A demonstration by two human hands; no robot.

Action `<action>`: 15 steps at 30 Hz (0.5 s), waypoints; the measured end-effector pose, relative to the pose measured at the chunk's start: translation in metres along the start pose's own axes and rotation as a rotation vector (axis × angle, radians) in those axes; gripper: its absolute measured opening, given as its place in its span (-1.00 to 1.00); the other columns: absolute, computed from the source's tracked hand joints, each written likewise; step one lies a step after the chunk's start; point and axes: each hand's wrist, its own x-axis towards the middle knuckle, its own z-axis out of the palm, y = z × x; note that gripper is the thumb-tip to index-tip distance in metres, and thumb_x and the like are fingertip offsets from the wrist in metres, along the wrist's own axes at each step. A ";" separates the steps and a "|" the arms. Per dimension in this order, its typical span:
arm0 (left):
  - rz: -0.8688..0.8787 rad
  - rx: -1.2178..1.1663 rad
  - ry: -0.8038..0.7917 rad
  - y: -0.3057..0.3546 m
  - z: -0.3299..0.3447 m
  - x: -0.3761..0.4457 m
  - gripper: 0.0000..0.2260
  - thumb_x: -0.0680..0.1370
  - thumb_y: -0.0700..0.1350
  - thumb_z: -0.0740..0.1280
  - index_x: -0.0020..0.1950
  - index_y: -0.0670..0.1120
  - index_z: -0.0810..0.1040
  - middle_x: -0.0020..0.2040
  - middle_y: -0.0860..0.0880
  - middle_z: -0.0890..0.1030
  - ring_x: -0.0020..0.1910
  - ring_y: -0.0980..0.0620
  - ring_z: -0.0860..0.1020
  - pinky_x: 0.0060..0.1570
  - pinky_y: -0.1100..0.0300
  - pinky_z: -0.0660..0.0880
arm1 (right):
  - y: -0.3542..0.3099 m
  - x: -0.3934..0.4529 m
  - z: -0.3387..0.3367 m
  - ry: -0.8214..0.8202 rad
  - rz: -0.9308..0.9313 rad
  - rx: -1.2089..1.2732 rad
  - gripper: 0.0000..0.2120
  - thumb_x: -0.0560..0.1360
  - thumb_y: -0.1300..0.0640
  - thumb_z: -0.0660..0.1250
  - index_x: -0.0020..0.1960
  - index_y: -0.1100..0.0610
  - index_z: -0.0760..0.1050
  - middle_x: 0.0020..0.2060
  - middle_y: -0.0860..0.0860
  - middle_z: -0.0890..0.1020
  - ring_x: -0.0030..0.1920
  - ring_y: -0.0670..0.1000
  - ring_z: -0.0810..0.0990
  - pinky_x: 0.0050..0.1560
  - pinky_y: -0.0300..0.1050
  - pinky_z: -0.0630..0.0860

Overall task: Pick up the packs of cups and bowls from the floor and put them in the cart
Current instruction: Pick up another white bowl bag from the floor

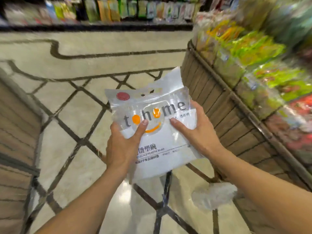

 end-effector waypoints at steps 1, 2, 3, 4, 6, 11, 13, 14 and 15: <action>0.051 -0.003 -0.044 0.038 -0.002 -0.012 -0.28 0.35 0.49 0.40 0.31 0.05 0.41 0.10 0.05 0.57 0.11 -0.09 0.54 0.12 0.02 0.45 | -0.023 -0.009 -0.036 0.059 0.005 0.010 -0.15 0.27 -0.58 0.37 0.48 -0.37 0.23 0.28 -0.23 0.57 0.32 -0.07 0.55 0.33 0.03 0.48; 0.107 -0.014 -0.088 0.076 -0.003 -0.025 -0.34 0.39 0.46 0.41 0.27 0.05 0.39 0.10 0.04 0.57 0.11 -0.09 0.55 0.08 0.04 0.43 | -0.047 -0.021 -0.074 0.124 0.008 0.010 -0.16 0.27 -0.57 0.37 0.47 -0.40 0.21 0.26 -0.28 0.57 0.30 -0.10 0.56 0.30 -0.02 0.47; 0.176 -0.029 -0.127 0.113 -0.004 -0.037 -0.39 0.42 0.42 0.42 0.25 0.04 0.39 0.10 0.04 0.57 0.11 -0.08 0.55 0.05 0.06 0.41 | -0.071 -0.033 -0.109 0.191 -0.001 0.004 -0.16 0.27 -0.57 0.38 0.48 -0.42 0.20 0.24 -0.30 0.56 0.27 -0.12 0.55 0.26 -0.05 0.45; 0.246 -0.042 -0.177 0.149 -0.006 -0.052 -0.39 0.44 0.40 0.42 0.28 0.04 0.40 0.11 0.06 0.57 0.11 -0.06 0.55 0.04 0.07 0.41 | -0.092 -0.048 -0.143 0.260 -0.010 -0.002 -0.16 0.29 -0.57 0.37 0.49 -0.41 0.19 0.24 -0.30 0.56 0.26 -0.13 0.54 0.23 -0.06 0.45; 0.366 -0.056 -0.288 0.217 -0.008 -0.087 -0.33 0.43 0.41 0.42 0.37 0.04 0.40 0.19 0.06 0.60 0.17 -0.07 0.57 0.10 0.05 0.45 | -0.127 -0.085 -0.206 0.401 -0.022 -0.016 -0.19 0.33 -0.54 0.36 0.49 -0.38 0.19 0.27 -0.28 0.58 0.27 -0.10 0.57 0.22 0.02 0.49; 0.617 -0.038 -0.516 0.348 -0.013 -0.194 -0.19 0.34 0.55 0.35 0.41 0.06 0.42 0.30 -0.01 0.62 0.28 -0.16 0.58 0.22 -0.05 0.50 | -0.190 -0.194 -0.327 0.703 0.065 -0.039 -0.24 0.41 -0.49 0.36 0.51 -0.32 0.18 0.24 -0.23 0.61 0.23 -0.01 0.61 0.17 0.07 0.52; 0.703 -0.056 -0.597 0.381 -0.014 -0.242 -0.27 0.39 0.50 0.37 0.41 0.09 0.45 0.30 0.03 0.62 0.29 -0.12 0.57 0.15 0.02 0.45 | -0.208 -0.243 -0.361 0.813 0.109 -0.032 -0.25 0.43 -0.47 0.37 0.52 -0.30 0.19 0.18 -0.24 0.60 0.19 0.00 0.59 0.14 0.06 0.50; 0.745 -0.064 -0.642 0.394 -0.014 -0.268 -0.28 0.40 0.49 0.37 0.41 0.10 0.45 0.30 0.04 0.62 0.28 -0.11 0.57 0.14 0.02 0.44 | -0.214 -0.270 -0.377 0.867 0.140 -0.034 -0.25 0.43 -0.46 0.36 0.52 -0.29 0.19 0.16 -0.23 0.59 0.18 0.01 0.58 0.14 0.06 0.48; 0.776 -0.064 -0.690 0.404 -0.014 -0.295 -0.26 0.38 0.50 0.38 0.41 0.08 0.44 0.30 0.04 0.62 0.28 -0.11 0.58 0.17 0.01 0.47 | -0.218 -0.298 -0.391 0.914 0.168 -0.035 -0.24 0.43 -0.47 0.36 0.52 -0.29 0.18 0.15 -0.21 0.58 0.17 0.02 0.58 0.13 0.06 0.48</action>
